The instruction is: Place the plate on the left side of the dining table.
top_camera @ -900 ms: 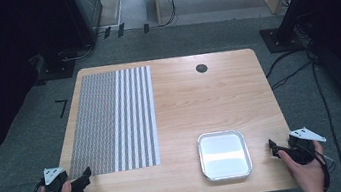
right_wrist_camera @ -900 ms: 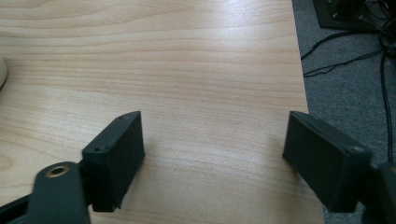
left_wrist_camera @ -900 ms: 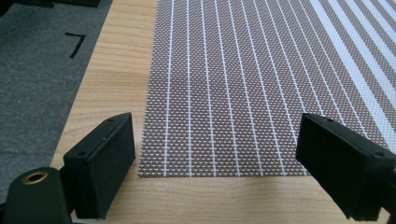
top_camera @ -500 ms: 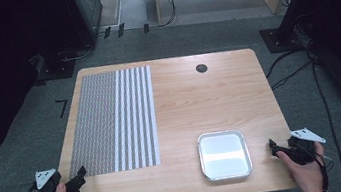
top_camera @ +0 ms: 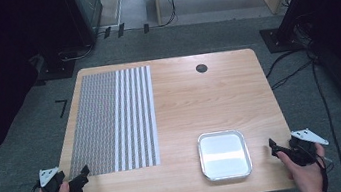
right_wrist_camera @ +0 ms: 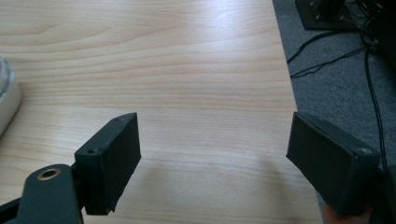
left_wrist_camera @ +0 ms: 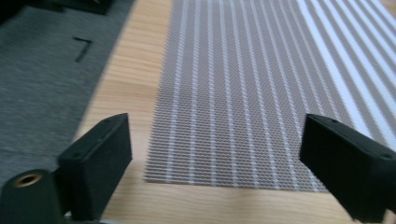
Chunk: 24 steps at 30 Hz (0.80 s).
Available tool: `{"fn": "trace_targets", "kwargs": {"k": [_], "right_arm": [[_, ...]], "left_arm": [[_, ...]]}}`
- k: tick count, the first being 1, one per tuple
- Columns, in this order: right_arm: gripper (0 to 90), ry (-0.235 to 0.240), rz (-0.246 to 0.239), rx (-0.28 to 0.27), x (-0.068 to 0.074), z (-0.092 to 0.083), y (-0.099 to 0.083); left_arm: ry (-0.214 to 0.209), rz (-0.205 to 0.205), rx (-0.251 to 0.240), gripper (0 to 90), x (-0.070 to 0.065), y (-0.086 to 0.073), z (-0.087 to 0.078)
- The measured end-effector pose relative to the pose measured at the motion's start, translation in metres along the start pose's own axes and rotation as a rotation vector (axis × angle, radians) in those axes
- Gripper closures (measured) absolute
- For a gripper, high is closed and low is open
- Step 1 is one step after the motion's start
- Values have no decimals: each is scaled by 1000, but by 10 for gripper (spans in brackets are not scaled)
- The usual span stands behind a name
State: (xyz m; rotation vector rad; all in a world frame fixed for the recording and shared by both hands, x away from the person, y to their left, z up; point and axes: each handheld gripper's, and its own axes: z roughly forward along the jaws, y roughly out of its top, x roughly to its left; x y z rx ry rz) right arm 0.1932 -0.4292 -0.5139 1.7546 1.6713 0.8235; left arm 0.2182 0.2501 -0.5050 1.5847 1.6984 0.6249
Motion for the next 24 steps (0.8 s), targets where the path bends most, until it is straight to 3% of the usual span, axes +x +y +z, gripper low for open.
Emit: {"fn": "trace_targets", "kwargs": {"k": [1,10,14,15,16,17,18,19,22,24], "right_arm": [[168,6,-5,-4,3,-1,1],[174,36,-4,-34,15,-7,4],[192,54,4,-50,20,-9,6],[208,62,11,-59,24,-11,7],[208,62,11,-59,24,-11,7],[227,69,10,-70,27,-12,7],[239,73,7,-75,28,-13,8],[259,78,7,-79,29,-14,8],[314,94,12,-83,31,-15,8],[381,125,5,-76,33,-15,9]], "left_arm": [[15,12,4,77,-5,1,0],[11,27,12,77,-21,1,1],[6,43,17,77,-36,2,2],[-2,60,15,77,-46,2,2],[-2,60,15,77,-46,2,2],[-10,78,15,77,-58,2,3],[-10,78,15,77,-58,2,3],[-30,90,13,77,-68,2,4],[-37,106,13,78,-79,2,4],[-60,124,19,78,-94,1,6]]}}
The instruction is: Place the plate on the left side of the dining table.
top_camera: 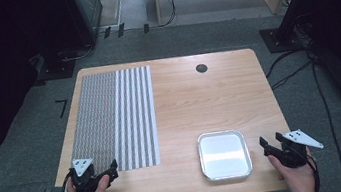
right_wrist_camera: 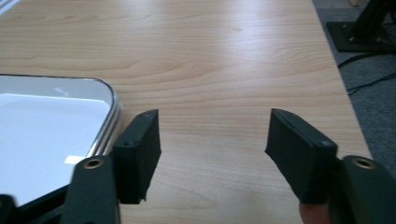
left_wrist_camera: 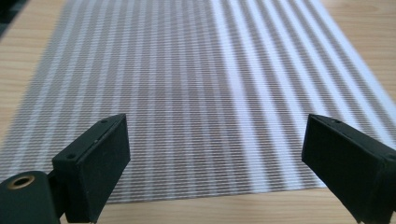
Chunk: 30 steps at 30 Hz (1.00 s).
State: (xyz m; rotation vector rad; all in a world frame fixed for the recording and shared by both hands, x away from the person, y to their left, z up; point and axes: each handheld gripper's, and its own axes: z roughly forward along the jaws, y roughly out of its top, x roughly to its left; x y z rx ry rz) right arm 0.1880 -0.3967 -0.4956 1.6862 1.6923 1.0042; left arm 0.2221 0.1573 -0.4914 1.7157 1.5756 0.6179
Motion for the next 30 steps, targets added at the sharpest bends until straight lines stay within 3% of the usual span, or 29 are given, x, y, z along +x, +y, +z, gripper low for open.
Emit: {"fn": "trace_targets", "kwargs": {"k": [8,9,10,12,14,15,16,18,19,22,23,24,30], "right_arm": [[503,43,21,19,2,0,0],[530,51,21,12,3,-1,0],[530,51,21,12,3,-1,0],[559,64,23,14,4,-2,1],[568,71,25,19,4,-2,1],[580,86,40,39,6,-1,0],[580,86,40,39,6,-1,0],[603,83,49,39,7,-1,0],[648,100,56,31,7,-3,1],[684,137,87,32,7,-4,1],[723,184,132,39,6,-5,2],[735,200,144,43,6,-5,2],[778,238,158,66,8,-4,2]], "left_arm": [[-47,29,2,86,-32,3,6],[-45,34,-6,143,-44,4,8],[-45,34,-6,145,-44,4,8],[-88,52,1,145,-62,5,12],[-101,57,4,148,-69,5,13],[-128,70,11,184,-82,5,16],[-128,70,11,216,-82,5,16],[-153,85,18,238,-94,5,19],[-177,98,26,260,-106,5,22],[-198,103,33,316,-116,6,24],[-219,110,36,328,-126,7,26],[-228,116,38,337,-130,8,27],[-273,117,44,401,-153,10,31]]}}
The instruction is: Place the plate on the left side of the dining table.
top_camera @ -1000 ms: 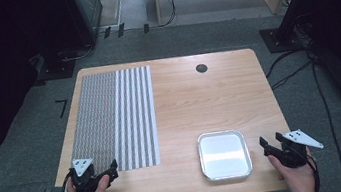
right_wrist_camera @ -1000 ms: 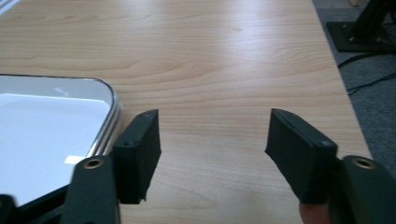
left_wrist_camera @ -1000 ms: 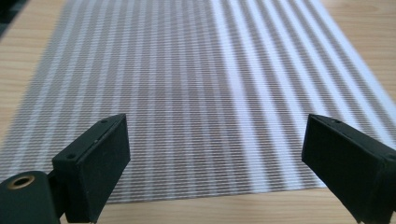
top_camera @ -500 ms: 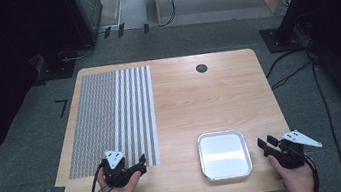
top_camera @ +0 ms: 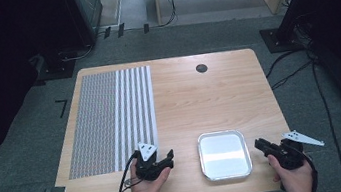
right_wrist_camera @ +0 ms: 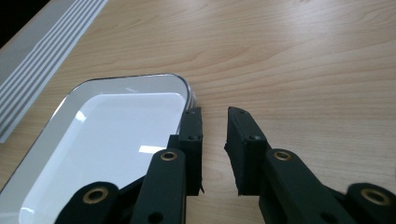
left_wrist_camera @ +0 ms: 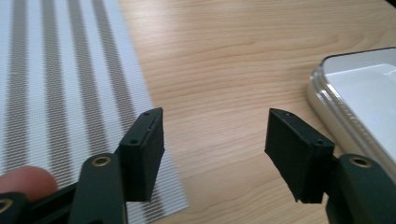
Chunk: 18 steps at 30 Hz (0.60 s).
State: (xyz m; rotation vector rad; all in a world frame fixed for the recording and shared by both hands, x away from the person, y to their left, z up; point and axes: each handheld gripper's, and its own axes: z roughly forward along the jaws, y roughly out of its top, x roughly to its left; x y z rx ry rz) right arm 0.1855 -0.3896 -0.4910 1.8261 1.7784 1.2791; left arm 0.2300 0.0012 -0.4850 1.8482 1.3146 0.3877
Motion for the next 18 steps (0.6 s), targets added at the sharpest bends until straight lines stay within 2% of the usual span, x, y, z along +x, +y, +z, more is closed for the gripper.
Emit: {"fn": "trace_targets", "kwargs": {"k": [2,3,5,6,7,8,9,10,11,12,13,18], "right_arm": [[785,11,8,4,1,0,0],[788,34,18,7,2,1,0],[790,51,21,10,3,3,-1],[790,51,21,10,3,3,-1],[794,73,29,16,4,5,-1],[794,73,29,16,4,5,-1],[796,113,41,28,5,7,-1],[796,113,41,28,5,7,-1],[826,114,39,35,6,9,-1],[826,114,39,35,6,9,-1],[835,88,25,52,8,11,-2],[835,95,41,64,9,12,-2]], "left_arm": [[-11,2,2,440,-3,0,1],[-29,6,8,449,-9,1,4],[-64,10,16,494,-16,1,8],[-64,10,16,504,-16,1,8],[-88,9,19,527,-19,0,9],[-109,10,24,527,-23,0,11],[-136,20,36,569,-29,-1,15],[-136,20,36,579,-29,-1,15],[-163,16,53,594,-33,-1,19],[-163,16,53,609,-33,-1,19],[-182,17,62,614,-38,-1,22],[-199,40,78,677,-49,-2,25]]}}
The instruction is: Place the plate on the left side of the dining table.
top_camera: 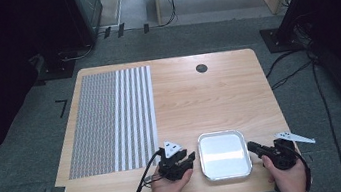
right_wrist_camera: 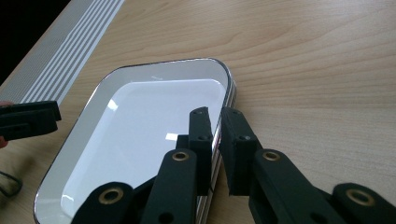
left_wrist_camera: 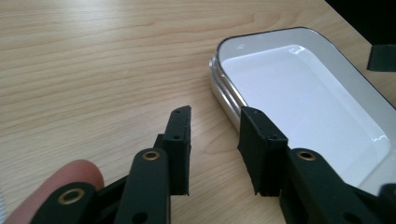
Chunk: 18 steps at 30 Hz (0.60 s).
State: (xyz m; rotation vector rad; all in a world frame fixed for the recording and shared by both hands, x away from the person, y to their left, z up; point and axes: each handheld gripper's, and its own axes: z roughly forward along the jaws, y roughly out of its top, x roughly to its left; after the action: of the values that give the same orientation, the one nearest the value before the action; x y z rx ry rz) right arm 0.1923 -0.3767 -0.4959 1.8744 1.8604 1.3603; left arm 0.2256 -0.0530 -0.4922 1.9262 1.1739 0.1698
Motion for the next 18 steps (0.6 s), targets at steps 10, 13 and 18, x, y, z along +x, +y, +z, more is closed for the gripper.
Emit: {"fn": "trace_targets", "kwargs": {"k": [10,13,18], "right_arm": [[873,12,29,26,1,3,0],[885,23,38,30,1,5,0],[878,-20,40,2,3,3,0]], "left_arm": [[20,52,24,766,-17,1,11],[22,64,18,768,-18,4,10],[19,43,-19,736,-16,9,2]]}}
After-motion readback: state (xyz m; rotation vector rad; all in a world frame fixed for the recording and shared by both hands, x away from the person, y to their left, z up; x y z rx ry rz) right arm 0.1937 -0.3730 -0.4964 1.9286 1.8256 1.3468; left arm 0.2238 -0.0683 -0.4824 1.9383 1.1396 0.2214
